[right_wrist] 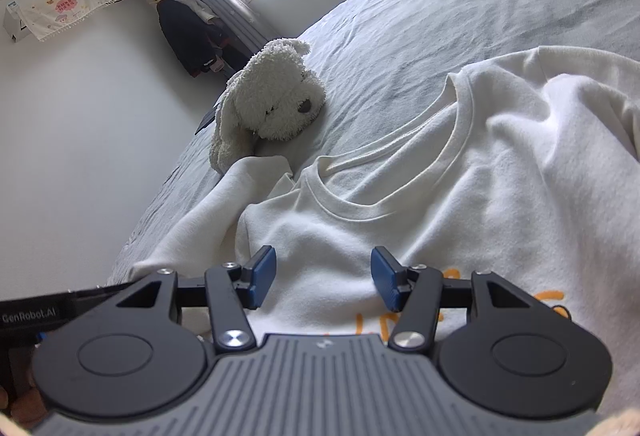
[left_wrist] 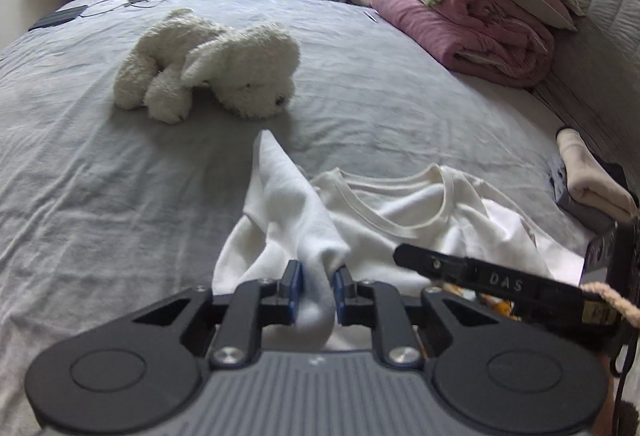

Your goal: Fold clothes

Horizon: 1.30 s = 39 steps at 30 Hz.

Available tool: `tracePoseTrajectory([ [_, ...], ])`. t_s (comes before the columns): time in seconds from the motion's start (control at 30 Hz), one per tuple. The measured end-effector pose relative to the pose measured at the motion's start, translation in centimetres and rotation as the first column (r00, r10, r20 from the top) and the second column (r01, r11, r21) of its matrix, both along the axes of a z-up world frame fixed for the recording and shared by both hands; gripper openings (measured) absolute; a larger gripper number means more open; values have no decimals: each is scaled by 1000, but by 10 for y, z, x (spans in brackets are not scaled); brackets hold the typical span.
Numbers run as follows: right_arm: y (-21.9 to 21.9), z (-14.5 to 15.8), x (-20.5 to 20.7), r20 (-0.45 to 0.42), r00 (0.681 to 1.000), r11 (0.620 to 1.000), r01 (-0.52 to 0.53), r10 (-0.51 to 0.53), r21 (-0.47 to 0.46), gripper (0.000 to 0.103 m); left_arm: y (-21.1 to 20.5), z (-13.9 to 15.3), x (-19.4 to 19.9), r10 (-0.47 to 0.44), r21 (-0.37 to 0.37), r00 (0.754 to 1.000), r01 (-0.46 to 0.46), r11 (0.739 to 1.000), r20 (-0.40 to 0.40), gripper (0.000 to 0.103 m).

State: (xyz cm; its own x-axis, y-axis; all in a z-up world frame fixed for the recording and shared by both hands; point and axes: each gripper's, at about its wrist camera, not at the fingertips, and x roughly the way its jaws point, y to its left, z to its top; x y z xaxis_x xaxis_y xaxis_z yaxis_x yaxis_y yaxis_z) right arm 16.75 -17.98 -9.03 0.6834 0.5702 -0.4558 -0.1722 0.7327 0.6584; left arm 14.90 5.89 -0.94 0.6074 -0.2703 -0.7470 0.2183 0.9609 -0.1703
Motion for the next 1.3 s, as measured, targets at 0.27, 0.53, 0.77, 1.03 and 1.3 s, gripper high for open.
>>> tracePoseTrajectory([
  [0.27, -1, -1, 0, -4, 1000, 1000, 2, -2, 10, 57, -6, -1, 12, -196, -40, 973, 193, 980, -121, 49],
  [0.53, -2, -1, 0, -7, 1000, 1000, 6, -6, 17, 57, -5, 22, 53, -106, -3, 992, 107, 994, -64, 57],
  [0.77, -2, -2, 0, -8, 1000, 1000, 8, -7, 21, 57, -17, 9, 108, 22, 98, 996, -13, 995, -85, 57],
  [1.03, -2, -2, 0, -7, 1000, 1000, 8, -8, 20, 57, -22, -14, 166, 150, 174, 971, -117, 978, -186, 57],
  [1.3, -2, -4, 1, -6, 1000, 1000, 8, -8, 21, 57, -7, -22, 172, 231, 201, 961, -199, 959, -152, 8],
])
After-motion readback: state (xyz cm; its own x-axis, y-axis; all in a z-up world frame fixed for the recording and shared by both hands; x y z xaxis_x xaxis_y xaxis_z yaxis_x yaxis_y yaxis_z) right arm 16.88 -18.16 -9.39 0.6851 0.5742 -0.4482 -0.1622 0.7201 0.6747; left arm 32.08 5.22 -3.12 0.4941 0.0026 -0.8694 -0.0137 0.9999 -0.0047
